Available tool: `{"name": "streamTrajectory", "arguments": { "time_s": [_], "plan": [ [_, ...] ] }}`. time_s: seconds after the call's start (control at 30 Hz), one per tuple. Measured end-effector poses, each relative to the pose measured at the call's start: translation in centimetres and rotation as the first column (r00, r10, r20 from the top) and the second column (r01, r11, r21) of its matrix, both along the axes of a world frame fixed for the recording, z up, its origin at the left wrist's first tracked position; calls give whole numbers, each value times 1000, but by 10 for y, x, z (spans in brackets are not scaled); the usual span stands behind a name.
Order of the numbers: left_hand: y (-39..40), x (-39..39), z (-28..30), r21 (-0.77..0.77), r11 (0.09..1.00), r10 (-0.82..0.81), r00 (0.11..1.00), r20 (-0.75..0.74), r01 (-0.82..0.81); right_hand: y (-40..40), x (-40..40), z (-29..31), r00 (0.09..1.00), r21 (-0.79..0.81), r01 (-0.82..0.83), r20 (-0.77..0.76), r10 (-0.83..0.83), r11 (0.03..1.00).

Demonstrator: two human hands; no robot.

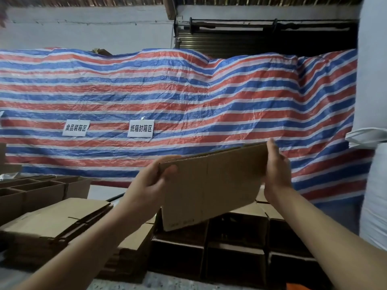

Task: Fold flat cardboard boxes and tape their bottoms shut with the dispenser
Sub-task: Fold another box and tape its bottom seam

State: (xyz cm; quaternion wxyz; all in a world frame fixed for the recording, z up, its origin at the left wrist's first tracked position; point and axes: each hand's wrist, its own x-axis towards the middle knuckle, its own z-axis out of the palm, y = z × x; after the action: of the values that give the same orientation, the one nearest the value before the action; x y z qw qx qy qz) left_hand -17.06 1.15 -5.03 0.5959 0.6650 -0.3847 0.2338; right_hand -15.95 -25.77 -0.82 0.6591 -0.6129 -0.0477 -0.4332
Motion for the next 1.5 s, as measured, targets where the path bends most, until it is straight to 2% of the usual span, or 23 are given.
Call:
{"name": "streamTrajectory", "arguments": {
  "time_s": [0.07, 0.13, 0.17, 0.23, 0.3, 0.37, 0.47, 0.53, 0.6, 0.63, 0.7, 0.77, 0.87, 1.0, 1.07, 1.2, 1.37, 1.5],
  "plan": [
    [-18, 4, -3, -249, 961, -189, 944, -272, 120, -8, -4, -11, 987, 52, 156, -55, -153, 986],
    [-30, 13, -4, -530, 843, -370, 810, -455, 88, -14, -8, -24, 965, 79, 249, -105, -241, 965],
    [-34, 19, -5, -588, 808, -420, 743, -520, 46, -18, -10, -33, 956, 87, 275, -131, -262, 958],
    [-43, 27, -12, -582, 813, -423, 671, -609, -16, -26, -16, -52, 940, 91, 302, -192, -281, 949],
    [-53, 38, -26, -552, 824, -354, 649, -674, -124, -33, -22, -73, 924, 78, 302, -268, -272, 950],
    [-64, 50, -41, -461, 862, -243, 626, -741, -211, -38, -26, -92, 910, 76, 286, -333, -246, 955],
    [-73, 66, -58, -358, 898, -149, 587, -796, -257, -46, -30, -111, 893, 81, 275, -390, -223, 958],
    [-75, 71, -66, -383, 879, -177, 552, -815, -283, -50, -33, -118, 891, 94, 270, -401, -212, 958],
    [-76, 71, -71, -452, 843, -239, 550, -800, -292, -52, -33, -123, 894, 91, 253, -403, -197, 963],
    [-77, 72, -73, -441, 852, -228, 559, -797, -281, -52, -33, -124, 894, 77, 248, -403, -197, 966],
    [-79, 71, -77, -348, 909, -148, 602, -785, -230, -50, -33, -126, 891, 33, 239, -404, -206, 970],
    [-76, 66, -82, -186, 961, 4, 684, -730, -204, -49, -32, -127, 886, 16, 216, -423, -189, 976],
    [-70, 53, -94, -12, 978, 160, 785, -598, -209, -50, -31, -134, 870, 39, 151, -479, -114, 988],
    [-71, 43, -111, -19, 986, 116, 767, -630, -165, -55, -29, -158, 827, 49, 75, -561, -34, 996],
    [-73, 43, -111, -32, 982, 124, 766, -631, -185, -60, -28, -160, 832, 34, 33, -554, -8, 999],
    [-77, 44, -102, 11, 971, 188, 729, -659, -240, -79, -28, -151, 847, -31, -165, -517, 125, 986],
    [-84, 43, -108, -97, 968, 98, 703, -704, -232, -91, -31, -150, 794, 68, -393, -478, 375, 917],
    [-89, 45, -115, -137, 954, 103, 717, -689, -268, -86, -33, -151, 755, 45, -449, -514, 406, 892]
  ]
}}
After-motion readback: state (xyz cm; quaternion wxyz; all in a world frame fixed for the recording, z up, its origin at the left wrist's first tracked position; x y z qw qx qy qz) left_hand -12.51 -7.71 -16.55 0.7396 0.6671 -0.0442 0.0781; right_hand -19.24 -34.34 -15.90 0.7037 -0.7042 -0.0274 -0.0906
